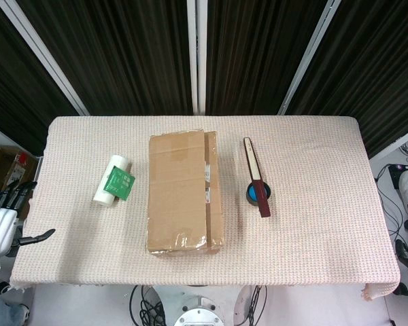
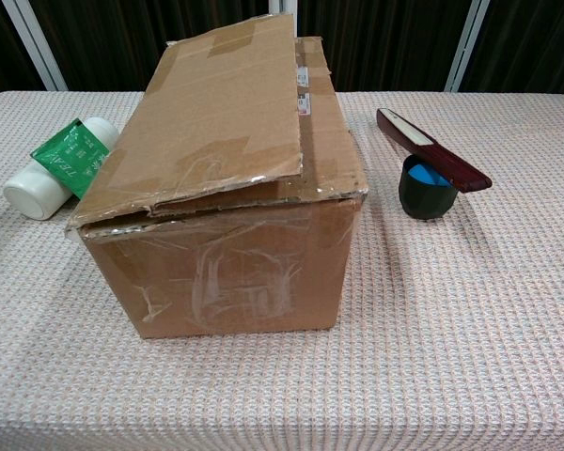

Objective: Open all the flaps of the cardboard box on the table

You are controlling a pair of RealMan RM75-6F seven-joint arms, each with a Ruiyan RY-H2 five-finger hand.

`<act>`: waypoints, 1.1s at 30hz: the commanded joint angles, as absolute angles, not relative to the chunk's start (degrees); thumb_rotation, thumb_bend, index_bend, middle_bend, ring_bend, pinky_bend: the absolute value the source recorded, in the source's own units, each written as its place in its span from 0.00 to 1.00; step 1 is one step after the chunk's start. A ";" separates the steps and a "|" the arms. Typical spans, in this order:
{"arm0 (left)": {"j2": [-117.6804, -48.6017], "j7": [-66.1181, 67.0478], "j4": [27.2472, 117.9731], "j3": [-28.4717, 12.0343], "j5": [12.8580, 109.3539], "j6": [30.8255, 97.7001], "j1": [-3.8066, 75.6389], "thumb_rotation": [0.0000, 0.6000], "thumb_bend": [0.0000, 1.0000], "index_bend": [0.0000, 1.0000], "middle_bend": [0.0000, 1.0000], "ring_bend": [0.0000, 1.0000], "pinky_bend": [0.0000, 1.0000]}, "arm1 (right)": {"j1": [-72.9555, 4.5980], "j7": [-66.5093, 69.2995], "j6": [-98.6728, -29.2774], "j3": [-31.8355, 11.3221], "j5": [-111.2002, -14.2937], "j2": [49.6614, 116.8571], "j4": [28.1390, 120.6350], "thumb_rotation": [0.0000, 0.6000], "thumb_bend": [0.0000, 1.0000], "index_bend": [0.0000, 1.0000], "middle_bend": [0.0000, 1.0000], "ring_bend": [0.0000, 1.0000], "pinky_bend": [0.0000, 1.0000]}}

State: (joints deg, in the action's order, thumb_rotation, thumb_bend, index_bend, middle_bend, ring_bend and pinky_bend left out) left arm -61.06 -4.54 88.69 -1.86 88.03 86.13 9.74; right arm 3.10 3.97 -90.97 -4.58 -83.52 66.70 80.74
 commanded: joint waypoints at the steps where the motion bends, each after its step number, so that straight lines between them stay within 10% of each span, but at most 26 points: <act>1: -61.07 -4.94 88.76 -1.91 88.15 86.00 9.75 0.62 0.00 0.10 0.10 0.06 0.21 | 2.98 4.18 -90.72 -4.57 -83.60 66.65 80.90 1.00 0.35 0.00 0.00 0.00 0.00; 8: -60.05 -7.85 89.84 -2.23 88.39 86.44 9.39 0.54 0.00 0.10 0.11 0.06 0.21 | 2.66 6.53 -89.60 -4.31 -83.89 66.32 81.22 1.00 0.35 0.00 0.00 0.00 0.00; 14: -56.18 -13.03 94.88 -2.23 87.85 84.07 9.89 0.02 0.00 0.14 0.12 0.05 0.18 | 2.78 7.74 -89.71 -4.31 -83.98 66.48 80.95 1.00 0.35 0.00 0.00 0.00 0.00; 25: -52.97 -11.79 104.70 -7.16 97.30 82.40 18.21 0.00 0.00 0.15 0.13 0.05 0.18 | 2.15 7.22 -88.30 -4.53 -83.45 66.05 81.20 1.00 0.34 0.00 0.00 0.00 0.00; 33: -50.93 -10.03 114.40 -14.77 98.52 63.20 36.44 0.00 0.00 0.15 0.15 0.04 0.18 | 1.89 6.76 -88.09 -4.44 -83.74 65.85 82.58 1.00 0.34 0.00 0.00 0.00 0.00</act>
State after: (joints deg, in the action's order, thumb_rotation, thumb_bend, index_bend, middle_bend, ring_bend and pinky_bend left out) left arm -51.66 -11.12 110.04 -10.97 98.49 72.29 28.39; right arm 1.89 6.76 -88.08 -4.43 -83.75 65.85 82.56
